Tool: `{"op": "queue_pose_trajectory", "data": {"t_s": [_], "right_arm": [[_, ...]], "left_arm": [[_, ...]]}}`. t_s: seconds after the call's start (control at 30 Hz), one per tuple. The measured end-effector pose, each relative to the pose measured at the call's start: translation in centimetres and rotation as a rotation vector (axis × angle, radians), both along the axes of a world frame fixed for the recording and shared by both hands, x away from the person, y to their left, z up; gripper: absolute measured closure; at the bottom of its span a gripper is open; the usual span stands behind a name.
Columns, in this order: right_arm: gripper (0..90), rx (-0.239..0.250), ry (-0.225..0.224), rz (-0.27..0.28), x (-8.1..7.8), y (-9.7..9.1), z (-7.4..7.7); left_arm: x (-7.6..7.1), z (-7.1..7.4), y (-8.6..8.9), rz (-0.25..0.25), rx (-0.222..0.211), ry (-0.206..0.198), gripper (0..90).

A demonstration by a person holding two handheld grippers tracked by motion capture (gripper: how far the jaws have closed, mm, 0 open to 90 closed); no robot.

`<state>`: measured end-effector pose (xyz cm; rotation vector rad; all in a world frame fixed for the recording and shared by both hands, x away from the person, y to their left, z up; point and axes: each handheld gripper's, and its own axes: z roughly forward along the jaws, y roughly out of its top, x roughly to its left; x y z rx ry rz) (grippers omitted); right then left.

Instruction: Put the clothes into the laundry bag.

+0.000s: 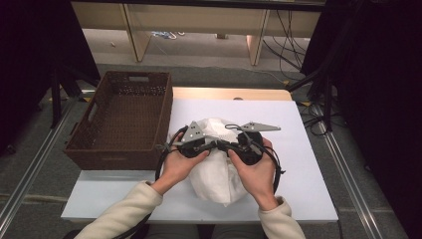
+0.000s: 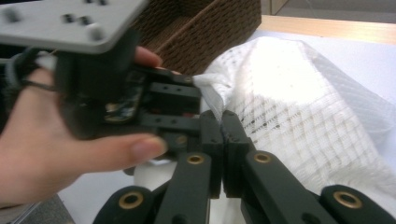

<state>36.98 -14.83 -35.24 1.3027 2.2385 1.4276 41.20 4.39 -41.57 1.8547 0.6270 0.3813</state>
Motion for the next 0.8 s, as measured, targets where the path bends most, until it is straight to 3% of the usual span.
{"op": "queue_pose_trajectory", "data": {"t_s": [0.1,0.2,0.3,0.37,0.43,0.53,0.57,0.6,0.63,0.73,0.8], "right_arm": [[90.0,-0.007,-0.011,0.0,-0.1,0.0,0.1],[90.0,-0.035,-0.016,0.004,0.0,0.1,0.0],[90.0,-0.015,-0.008,-0.008,0.0,0.1,-0.1],[90.0,-0.025,-0.022,-0.011,0.2,0.0,-0.2],[90.0,-0.016,0.0,-0.014,0.1,0.0,-0.2],[90.0,-0.037,-0.009,-0.007,0.3,-0.1,-0.3],[90.0,-0.034,-0.007,-0.007,0.3,0.0,-0.3],[90.0,-0.039,-0.014,0.0,0.4,0.0,-0.4],[90.0,-0.029,0.006,-0.007,0.3,0.2,-0.4],[90.0,-0.035,0.009,-0.003,0.2,0.4,-0.5],[90.0,-0.043,0.009,0.006,0.3,0.5,-0.5]], "left_arm": [[-0.8,0.2,0.2,-0.018,0.011,0.006,64.6],[-2.0,0.6,0.7,-0.024,0.023,0.014,45.6],[-3.5,1.3,2.0,-0.038,0.026,0.018,36.0],[-4.5,1.7,2.9,-0.037,0.047,-0.002,30.2],[-5.5,1.7,3.6,-0.048,0.056,0.008,27.2],[-6.7,0.5,3.9,-0.097,0.082,0.072,23.2],[-6.8,0.0,3.7,-0.124,0.109,0.084,21.7],[-7.0,-0.7,3.4,-0.135,0.12,0.123,20.1],[-7.0,-1.3,3.1,-0.153,0.134,0.144,18.6],[-6.8,-2.9,1.9,-0.153,0.206,0.143,15.7],[-6.4,-3.9,1.0,-0.136,0.207,0.133,16.9]]}}
